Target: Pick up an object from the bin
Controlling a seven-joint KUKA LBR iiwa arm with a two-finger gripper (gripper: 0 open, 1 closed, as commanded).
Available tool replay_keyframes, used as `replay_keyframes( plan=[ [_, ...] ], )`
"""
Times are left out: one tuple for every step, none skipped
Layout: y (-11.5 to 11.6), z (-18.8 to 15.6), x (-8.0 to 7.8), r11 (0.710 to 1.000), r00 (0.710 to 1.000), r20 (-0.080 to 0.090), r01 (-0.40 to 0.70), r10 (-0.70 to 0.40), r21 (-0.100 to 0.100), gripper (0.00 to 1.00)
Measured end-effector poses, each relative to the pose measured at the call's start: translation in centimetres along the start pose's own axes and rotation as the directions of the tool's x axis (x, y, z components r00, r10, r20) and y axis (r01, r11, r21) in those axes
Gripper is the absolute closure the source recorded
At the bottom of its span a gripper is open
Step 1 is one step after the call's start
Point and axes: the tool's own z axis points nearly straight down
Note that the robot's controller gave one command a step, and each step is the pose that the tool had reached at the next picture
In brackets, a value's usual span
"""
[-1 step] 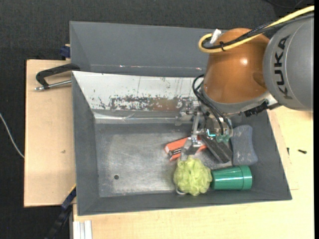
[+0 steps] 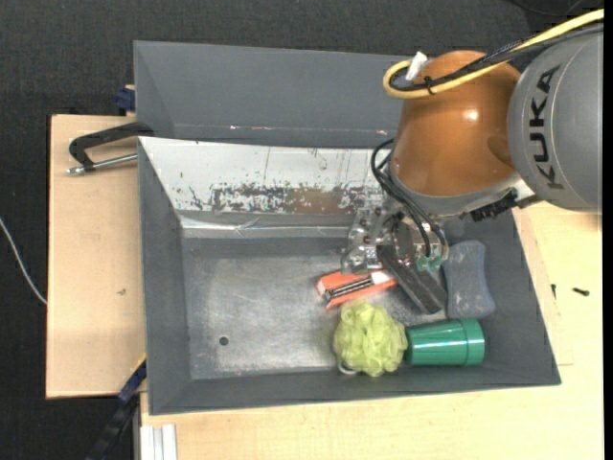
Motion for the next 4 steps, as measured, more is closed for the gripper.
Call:
replay_keyframes(
  plan=[
    [0.0, 0.0, 0.0, 1.000, 1.000, 0.000, 0.000, 0.000, 0.000, 1.00],
    [-0.1, 8.9, 2.0, 0.999, 0.999, -0.002, 0.047, -0.047, 0.000, 0.00],
    [0.0, 8.9, 2.0, 0.999, 0.999, -0.001, 0.046, -0.046, 0.000, 0.00],
    [-4.7, 13.8, 0.6, 0.993, 0.991, 0.070, 0.118, -0.117, -0.011, 1.00]
  ],
)
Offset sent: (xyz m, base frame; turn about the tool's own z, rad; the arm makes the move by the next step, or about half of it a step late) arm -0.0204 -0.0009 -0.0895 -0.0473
